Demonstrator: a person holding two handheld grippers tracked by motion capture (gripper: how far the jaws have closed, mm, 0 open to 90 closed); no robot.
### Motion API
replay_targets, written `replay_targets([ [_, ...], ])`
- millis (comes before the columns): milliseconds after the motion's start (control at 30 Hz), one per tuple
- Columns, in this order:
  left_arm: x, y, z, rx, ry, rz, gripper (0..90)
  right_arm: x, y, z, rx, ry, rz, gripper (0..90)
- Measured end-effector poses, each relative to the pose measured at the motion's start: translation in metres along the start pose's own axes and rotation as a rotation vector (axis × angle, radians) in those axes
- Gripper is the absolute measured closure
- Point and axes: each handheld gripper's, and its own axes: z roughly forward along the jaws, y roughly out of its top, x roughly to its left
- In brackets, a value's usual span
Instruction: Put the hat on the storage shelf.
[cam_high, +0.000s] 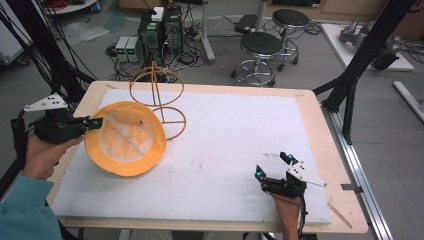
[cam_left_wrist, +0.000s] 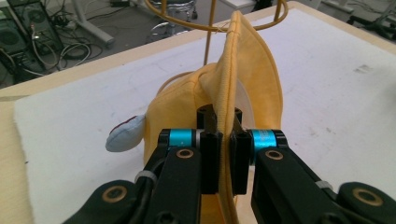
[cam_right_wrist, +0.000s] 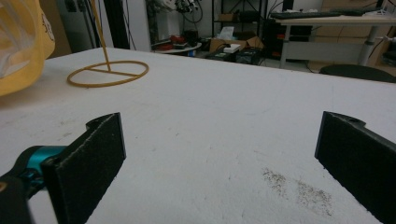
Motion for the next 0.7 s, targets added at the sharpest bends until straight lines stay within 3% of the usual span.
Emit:
replay_targets([
  [333,0.015,-0.001,-0.002,0.028,0.042,-0.012,86.1,0.0,0.0,0.0,0.001,-0.003,-0.004,0.6],
  [567,0.026,0.005,-0.011,0.053,0.104,0.015,86.2,0.0,0.0,0.0,0.0,-0.003,-0.002,0.6],
  [700,0.027,0.001,-0.008,0.082,0.135,0.043,86.2,0.0,0.0,0.0,0.001,-0.005,-0.007,0.6],
])
